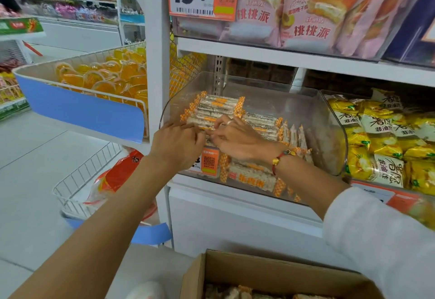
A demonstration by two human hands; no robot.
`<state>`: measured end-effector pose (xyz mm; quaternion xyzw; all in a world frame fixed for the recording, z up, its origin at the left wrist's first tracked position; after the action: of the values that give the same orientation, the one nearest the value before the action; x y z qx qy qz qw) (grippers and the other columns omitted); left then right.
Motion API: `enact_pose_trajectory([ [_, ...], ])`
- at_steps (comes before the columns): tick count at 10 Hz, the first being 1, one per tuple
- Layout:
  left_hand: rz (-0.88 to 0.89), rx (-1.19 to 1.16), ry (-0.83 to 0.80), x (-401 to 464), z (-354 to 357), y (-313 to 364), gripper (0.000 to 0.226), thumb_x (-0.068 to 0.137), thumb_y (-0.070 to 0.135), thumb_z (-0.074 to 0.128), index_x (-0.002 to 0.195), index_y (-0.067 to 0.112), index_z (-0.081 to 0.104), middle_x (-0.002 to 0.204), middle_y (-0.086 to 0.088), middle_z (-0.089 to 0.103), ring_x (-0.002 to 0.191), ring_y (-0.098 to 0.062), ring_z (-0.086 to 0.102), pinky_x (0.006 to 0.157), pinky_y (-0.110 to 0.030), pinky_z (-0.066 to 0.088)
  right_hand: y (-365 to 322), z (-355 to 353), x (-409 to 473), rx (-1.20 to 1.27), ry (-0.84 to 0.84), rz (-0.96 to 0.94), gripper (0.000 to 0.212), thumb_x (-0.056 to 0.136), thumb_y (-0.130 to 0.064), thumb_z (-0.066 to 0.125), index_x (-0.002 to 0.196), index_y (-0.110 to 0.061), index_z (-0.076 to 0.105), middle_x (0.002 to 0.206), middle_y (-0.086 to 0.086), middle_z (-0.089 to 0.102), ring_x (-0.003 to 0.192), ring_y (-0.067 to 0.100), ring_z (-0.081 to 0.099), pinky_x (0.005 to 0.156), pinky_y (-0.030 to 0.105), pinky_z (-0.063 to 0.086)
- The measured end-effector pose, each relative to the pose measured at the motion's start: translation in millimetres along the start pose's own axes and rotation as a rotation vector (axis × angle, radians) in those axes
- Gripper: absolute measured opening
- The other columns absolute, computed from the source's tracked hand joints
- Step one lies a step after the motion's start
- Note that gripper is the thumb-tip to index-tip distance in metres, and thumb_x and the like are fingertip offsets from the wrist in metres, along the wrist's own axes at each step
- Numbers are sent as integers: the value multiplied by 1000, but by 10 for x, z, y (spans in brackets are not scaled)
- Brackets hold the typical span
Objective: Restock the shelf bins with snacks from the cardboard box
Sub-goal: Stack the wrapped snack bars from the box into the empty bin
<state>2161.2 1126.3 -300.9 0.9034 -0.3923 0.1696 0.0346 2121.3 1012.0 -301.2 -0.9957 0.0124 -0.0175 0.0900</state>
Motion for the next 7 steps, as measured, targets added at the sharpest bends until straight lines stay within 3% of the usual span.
enact_pose_trajectory([
  [1, -89, 45, -42, 52, -89, 82, 51, 98, 37, 19, 96, 14, 64, 101, -4, 68, 91, -27, 62, 67, -27, 32, -35, 24, -66, 21, -56, 24, 41, 104, -38, 21, 130, -31, 52, 144, -4, 29, 127, 22, 27, 107, 48, 27],
  [2, -207, -73, -8, 105, -124, 57, 35, 98, 31, 37, 106, 11, 65, 110, -9, 67, 102, -30, 60, 81, -32, 41, -10, 92, -64, 110, -109, 55, 44, 105, -35, 19, 145, -31, 36, 155, -8, 19, 141, 20, 15, 117, 47, 12],
  [3, -189, -252, -101, 209, 39, -15, 42, 94, 32, 36, 129, 11, 47, 137, -9, 47, 128, -30, 41, 98, -38, 35, 295, -106, -30, 684, 135, 236, 42, 102, -9, 36, 142, -19, 44, 154, 0, 27, 127, 18, 42, 88, 9, 38],
  [4, -87, -284, -117, 271, 107, 7, 71, 80, 43, 16, 147, 22, 32, 155, 3, 28, 142, -21, 24, 111, -37, 22, 619, -270, -32, 1030, 291, 442, 40, 104, -9, 31, 142, -14, 40, 139, 3, 40, 128, 27, 45, 96, 27, 41],
  [5, 13, -120, -163, 354, 223, -10, 85, 74, 48, -8, 150, 30, 25, 158, 6, 21, 146, -16, 17, 118, -38, 12, 835, -286, 261, 957, 298, 531, 44, 105, -21, 29, 149, -12, 30, 154, 9, 29, 138, 27, 34, 107, 36, 32],
  [6, 104, -41, -120, 326, 303, 20, 101, 66, 47, -19, 148, 20, 34, 157, -4, 27, 144, -24, 25, 116, -43, 17, 871, -335, 555, 723, 316, 438, 53, 103, -35, 33, 153, -23, 18, 161, 3, 12, 145, 25, 20, 108, 37, 30],
  [7, 77, -156, 83, 317, 289, -11, 70, 86, 39, 14, 123, 9, 65, 129, -15, 60, 117, -36, 59, 99, -53, 42, 3438, 1407, 2455, 484, 80, 482, 67, 74, -86, 42, 136, -63, 30, 151, -26, 27, 138, 18, 37, 96, 50, 45],
])
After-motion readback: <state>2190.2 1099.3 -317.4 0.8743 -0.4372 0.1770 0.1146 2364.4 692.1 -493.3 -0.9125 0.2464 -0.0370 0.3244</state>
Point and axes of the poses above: each hand's wrist, its own x-axis towards the middle knuckle, its own z-axis out of the palm, y = z × x, the point moved 6 cm from there along x, towards the middle knuckle
